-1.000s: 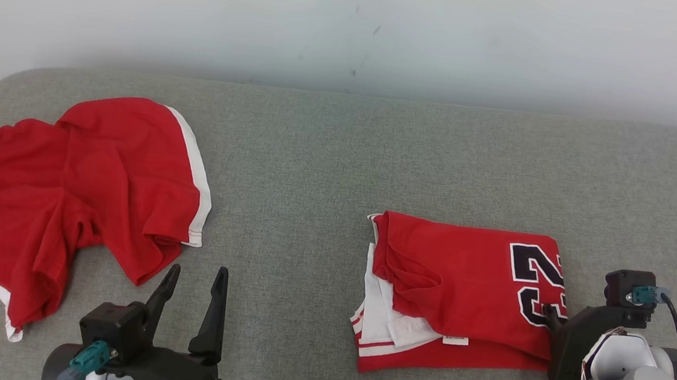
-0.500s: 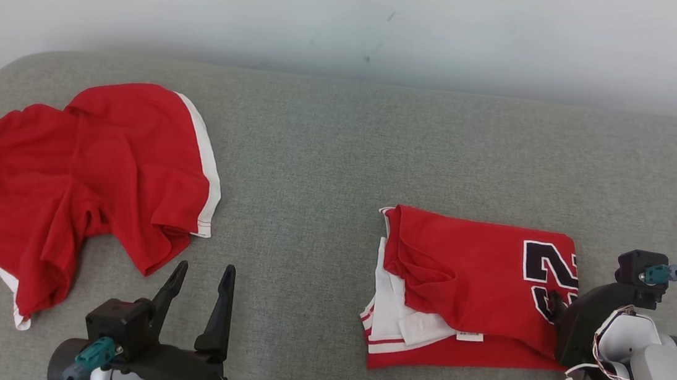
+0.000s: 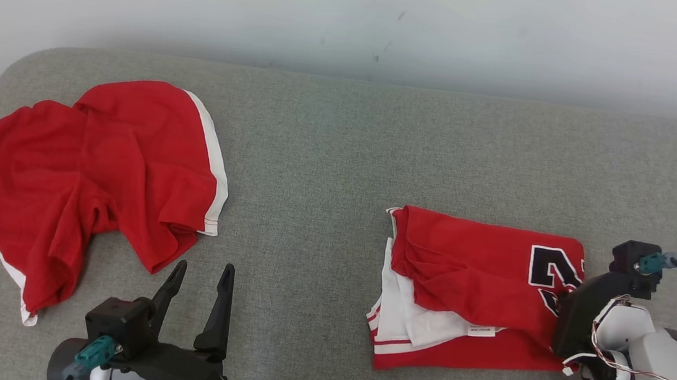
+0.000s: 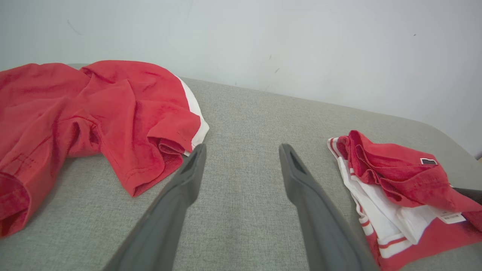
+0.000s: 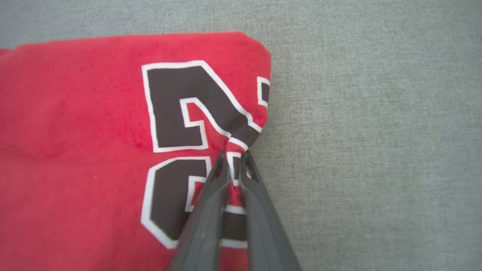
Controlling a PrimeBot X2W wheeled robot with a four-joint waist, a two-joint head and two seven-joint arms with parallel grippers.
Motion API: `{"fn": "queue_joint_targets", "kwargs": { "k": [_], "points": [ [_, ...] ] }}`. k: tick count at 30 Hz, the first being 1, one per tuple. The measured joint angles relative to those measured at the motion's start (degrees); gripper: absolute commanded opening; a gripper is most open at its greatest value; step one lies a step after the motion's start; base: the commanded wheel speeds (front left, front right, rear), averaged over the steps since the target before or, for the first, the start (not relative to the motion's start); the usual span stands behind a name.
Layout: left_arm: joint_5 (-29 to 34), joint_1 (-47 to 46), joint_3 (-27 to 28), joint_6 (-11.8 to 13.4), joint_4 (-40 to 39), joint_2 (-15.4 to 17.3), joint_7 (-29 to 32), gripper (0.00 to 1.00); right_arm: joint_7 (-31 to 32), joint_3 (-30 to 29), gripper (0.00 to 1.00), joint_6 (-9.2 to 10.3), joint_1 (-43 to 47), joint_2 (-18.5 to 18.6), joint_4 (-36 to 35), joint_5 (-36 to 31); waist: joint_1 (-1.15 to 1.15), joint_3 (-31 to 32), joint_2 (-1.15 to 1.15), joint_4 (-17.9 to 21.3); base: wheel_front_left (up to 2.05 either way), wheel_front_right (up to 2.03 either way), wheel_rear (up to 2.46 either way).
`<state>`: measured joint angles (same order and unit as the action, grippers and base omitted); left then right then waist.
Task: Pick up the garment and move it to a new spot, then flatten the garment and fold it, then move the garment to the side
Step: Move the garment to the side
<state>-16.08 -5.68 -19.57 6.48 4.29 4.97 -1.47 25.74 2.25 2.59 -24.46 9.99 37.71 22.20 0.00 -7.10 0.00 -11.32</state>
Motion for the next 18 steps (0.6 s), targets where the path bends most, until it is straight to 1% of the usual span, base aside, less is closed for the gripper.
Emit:
{"fn": "queue_joint_targets", "kwargs": {
  "k": [3,4,8,11,13,18],
  "points": [
    [0.00,0.00,0.00,0.00,0.03,-0.04,-0.01,1.00,-0.01,0.24,0.00,0.02,-0.02,1.46,-0.55,-0.96,0.00,0.14,0.00,0.06,0.00,0.00,0.00],
    [0.00,0.00,0.01,0.00,0.05,-0.04,-0.01,1.00,-0.04,0.36,0.00,0.29,-0.03,2.75,-0.93,-2.15,0.00,0.19,0.00,0.10,0.00,0.00,0.00],
    [-0.07,0.01,0.16,0.00,0.15,-0.02,-0.09,1.00,-0.64,0.19,0.00,0.97,-0.69,9.80,-3.31,-5.66,0.00,0.49,0.00,0.37,0.00,0.00,0.00],
    [-0.07,0.06,0.24,0.00,0.18,-0.01,-0.09,1.00,-1.61,0.20,0.00,1.02,-1.20,13.65,-5.26,-8.16,0.00,0.72,0.00,0.66,0.00,0.00,0.00],
    [-0.08,0.13,0.27,0.00,0.18,-0.02,-0.10,1.00,-2.19,0.20,0.00,1.45,-1.10,15.17,-6.58,-9.49,0.00,0.84,0.00,0.89,0.00,0.00,0.00],
    [-0.09,0.49,0.36,0.00,0.11,0.04,-0.15,1.00,-2.92,0.19,0.00,1.46,-0.58,18.66,-8.94,-10.93,0.00,1.03,0.00,1.51,0.00,0.00,0.00]
  ]
}}
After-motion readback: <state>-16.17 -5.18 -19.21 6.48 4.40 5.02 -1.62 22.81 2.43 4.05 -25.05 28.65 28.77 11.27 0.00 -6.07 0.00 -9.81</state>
